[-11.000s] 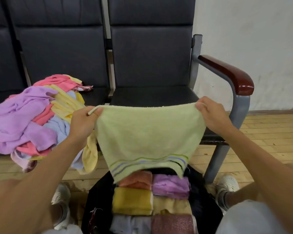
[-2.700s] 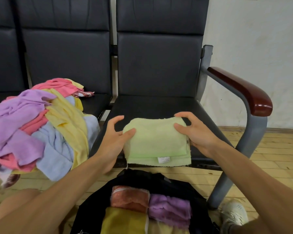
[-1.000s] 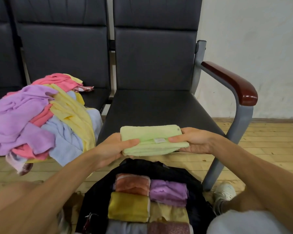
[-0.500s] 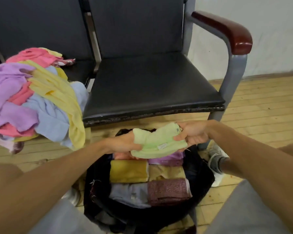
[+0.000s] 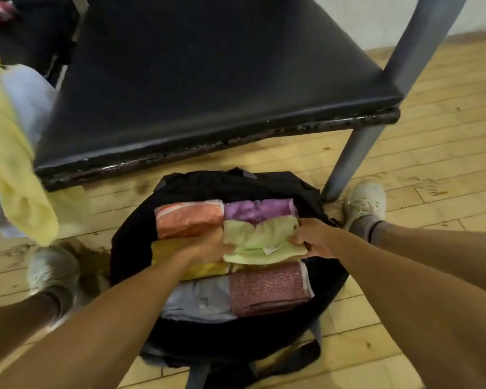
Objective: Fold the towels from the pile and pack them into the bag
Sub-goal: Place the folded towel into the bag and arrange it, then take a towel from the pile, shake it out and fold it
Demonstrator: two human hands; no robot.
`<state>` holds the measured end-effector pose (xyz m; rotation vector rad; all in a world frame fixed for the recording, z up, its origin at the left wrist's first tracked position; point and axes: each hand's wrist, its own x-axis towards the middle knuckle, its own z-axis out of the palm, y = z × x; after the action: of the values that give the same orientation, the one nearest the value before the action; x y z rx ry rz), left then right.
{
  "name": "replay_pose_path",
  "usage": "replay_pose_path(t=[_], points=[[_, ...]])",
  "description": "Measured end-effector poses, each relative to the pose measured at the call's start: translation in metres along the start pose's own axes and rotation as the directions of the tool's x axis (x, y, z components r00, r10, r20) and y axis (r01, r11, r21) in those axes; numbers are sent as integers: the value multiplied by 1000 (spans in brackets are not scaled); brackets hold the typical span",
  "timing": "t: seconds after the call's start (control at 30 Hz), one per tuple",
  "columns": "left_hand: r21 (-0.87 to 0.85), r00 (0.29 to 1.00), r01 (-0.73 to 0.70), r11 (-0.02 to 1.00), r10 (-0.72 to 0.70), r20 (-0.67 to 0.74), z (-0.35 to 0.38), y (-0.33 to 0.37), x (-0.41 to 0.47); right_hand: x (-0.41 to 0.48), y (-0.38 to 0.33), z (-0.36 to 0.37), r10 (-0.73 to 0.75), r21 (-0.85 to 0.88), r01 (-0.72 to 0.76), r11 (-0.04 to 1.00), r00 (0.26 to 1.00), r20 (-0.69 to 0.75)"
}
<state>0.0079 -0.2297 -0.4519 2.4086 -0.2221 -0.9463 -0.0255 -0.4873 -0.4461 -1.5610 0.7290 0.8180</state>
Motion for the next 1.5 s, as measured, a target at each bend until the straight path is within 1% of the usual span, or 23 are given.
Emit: replay_pose_path(t=[0.03,0.1,0.13,0.27,0.37,0.43,0.5,0.6,0.63,0.7,0.73,0.8,0.87,0.9,1.0,1.07,1.1,1.13,1.2,1.27,1.37,1.43,1.5], points=[[-23,1000,-13,1000,13,29,6,-2,5,7,7,2,16,-1,-16,1000,999,-28],[-55,998,18,998,-14,67,21,-6,12,22,21,7,32,-30,-34,999,996,-87],[-68,997,34,997,-30,68,27,-6,14,28,25,9,31,-50,-37,998,993,-118],[-60,998,67,996,-66,17,40,-13,24,52,36,9,-29,-238,-26,971,973,-227],[-77,996,85,993,-85,2,42,-20,30,54,36,6,-33,-265,-35,964,968,-248],[-122,995,102,987,-100,21,42,-17,27,53,36,5,-38,-313,-40,949,970,-240],[-162,992,119,980,-110,65,38,-11,22,48,32,7,-58,-435,-61,898,965,-254],[-173,985,122,977,-99,139,19,-4,11,32,20,14,-126,-657,-101,748,949,-289],[-161,986,102,982,-79,147,9,-1,6,25,14,16,-162,-699,-99,708,941,-297],[-73,992,43,996,-33,125,-18,10,-11,4,0,19,-240,-749,-75,658,922,-303],[-68,994,21,997,-13,112,-34,18,-22,-6,-9,21,-281,-773,-57,631,913,-297],[-137,993,2,991,15,119,-65,31,-44,-30,-34,28,-332,-814,-29,580,904,-268],[-160,996,-4,987,19,92,-96,42,-73,-64,-65,42,-315,-844,1,537,928,-199],[-164,997,-10,986,23,77,-110,48,-88,-82,-79,50,-301,-837,40,546,942,-151],[-117,994,-95,989,102,49,-148,60,-136,-130,-117,74,-298,-755,192,627,955,-4],[-107,987,-160,981,161,0,-172,64,-173,-160,-142,92,-321,-759,285,586,941,106],[-108,981,-192,976,188,-40,-185,63,-191,-173,-156,102,-361,-770,328,546,922,137],[-118,975,-217,969,208,-84,-197,58,-207,-187,-170,114,-405,-763,373,529,900,159],[-131,957,-253,958,229,-176,-221,43,-237,-210,-199,139,-520,-718,479,506,833,189],[-153,927,-272,950,216,-306,-242,24,-260,-225,-224,169,-611,-660,569,490,765,205],[-236,826,-319,918,148,-544,-269,-9,-282,-234,-249,220,-708,-595,674,438,666,233],[-315,756,-322,893,42,-653,-280,-33,-287,-233,-260,252,-749,-566,723,396,611,256],[-345,675,-290,893,-65,-735,-289,-58,-287,-227,-270,280,-779,-532,765,362,562,278]])
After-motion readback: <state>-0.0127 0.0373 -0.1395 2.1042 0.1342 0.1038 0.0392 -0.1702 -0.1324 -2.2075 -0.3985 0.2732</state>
